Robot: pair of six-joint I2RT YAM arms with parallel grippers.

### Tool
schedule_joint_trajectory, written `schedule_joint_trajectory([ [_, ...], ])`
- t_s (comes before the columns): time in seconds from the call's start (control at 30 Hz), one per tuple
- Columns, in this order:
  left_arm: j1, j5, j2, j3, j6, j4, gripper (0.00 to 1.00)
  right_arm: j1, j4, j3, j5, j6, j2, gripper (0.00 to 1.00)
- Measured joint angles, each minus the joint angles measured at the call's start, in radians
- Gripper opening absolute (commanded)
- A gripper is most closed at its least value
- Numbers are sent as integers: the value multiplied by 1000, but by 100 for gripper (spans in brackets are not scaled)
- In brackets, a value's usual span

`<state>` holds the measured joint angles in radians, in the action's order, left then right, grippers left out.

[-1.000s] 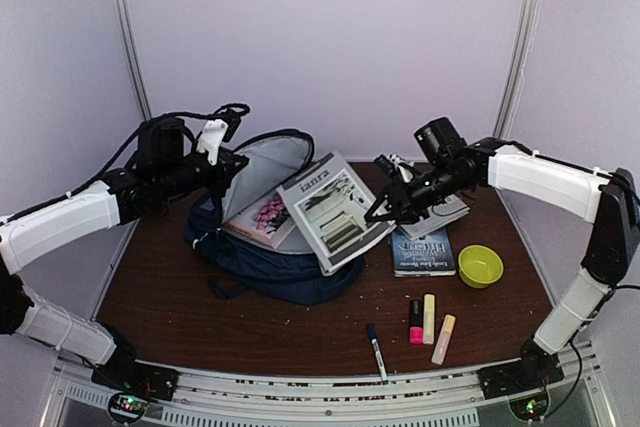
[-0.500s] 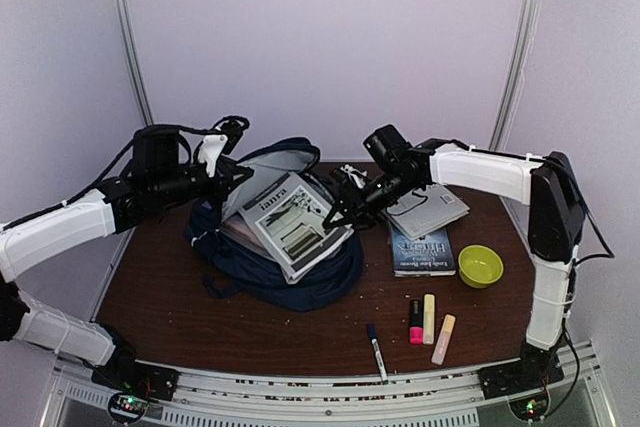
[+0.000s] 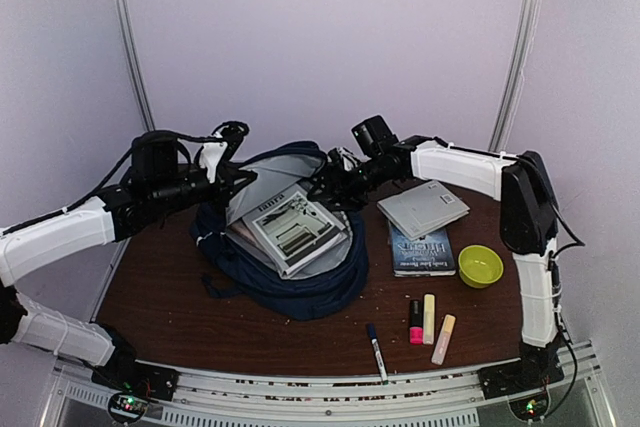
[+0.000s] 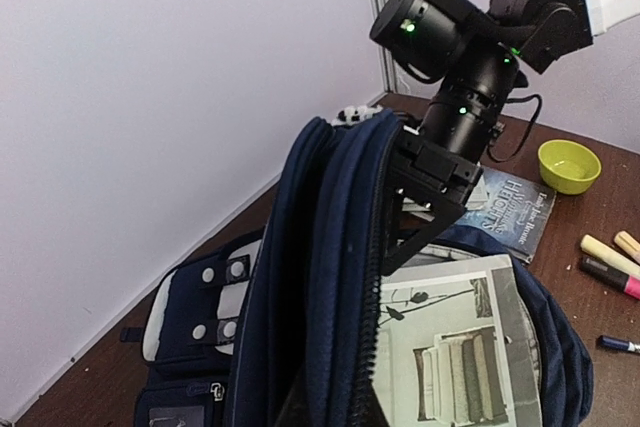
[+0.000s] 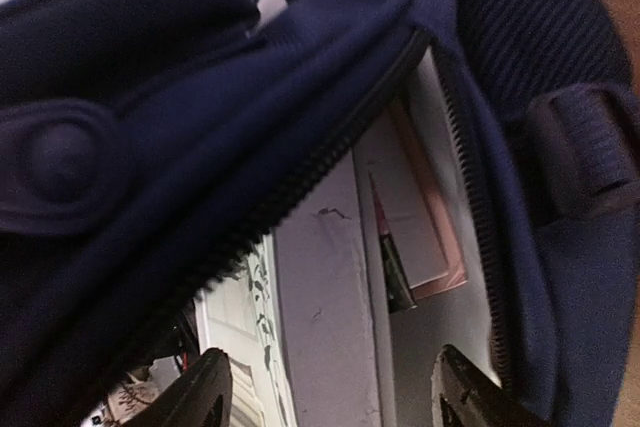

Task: Pack the student bag
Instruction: Place the student bag in the largest pocket of the bag, then adjust the book in the largest pocket of the bag.

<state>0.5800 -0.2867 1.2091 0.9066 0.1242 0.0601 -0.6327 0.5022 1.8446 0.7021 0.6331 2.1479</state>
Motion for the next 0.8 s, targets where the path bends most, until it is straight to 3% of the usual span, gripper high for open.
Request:
schedule_joint_trajectory([
  [0.13,11,77,5,0,-22,13,0,2,27,-60,-128,-60,-102,71],
  [0.33,11,136,24,4,-41,36,0,-25,-9,-335,-278,-204,-462,65],
  [0.43,12,138,26,4,-45,45,0,-92,-29,-435,-308,-283,-568,60],
  [0.53,12,117,26,4,-45,48,0,-178,-43,-504,-298,-340,-566,51],
  [0.7,11,67,25,0,-45,53,0,-240,-64,-526,-252,-357,-401,36],
  [0.8,11,48,25,-3,-46,53,0,-235,-97,-489,-256,-330,-305,34],
])
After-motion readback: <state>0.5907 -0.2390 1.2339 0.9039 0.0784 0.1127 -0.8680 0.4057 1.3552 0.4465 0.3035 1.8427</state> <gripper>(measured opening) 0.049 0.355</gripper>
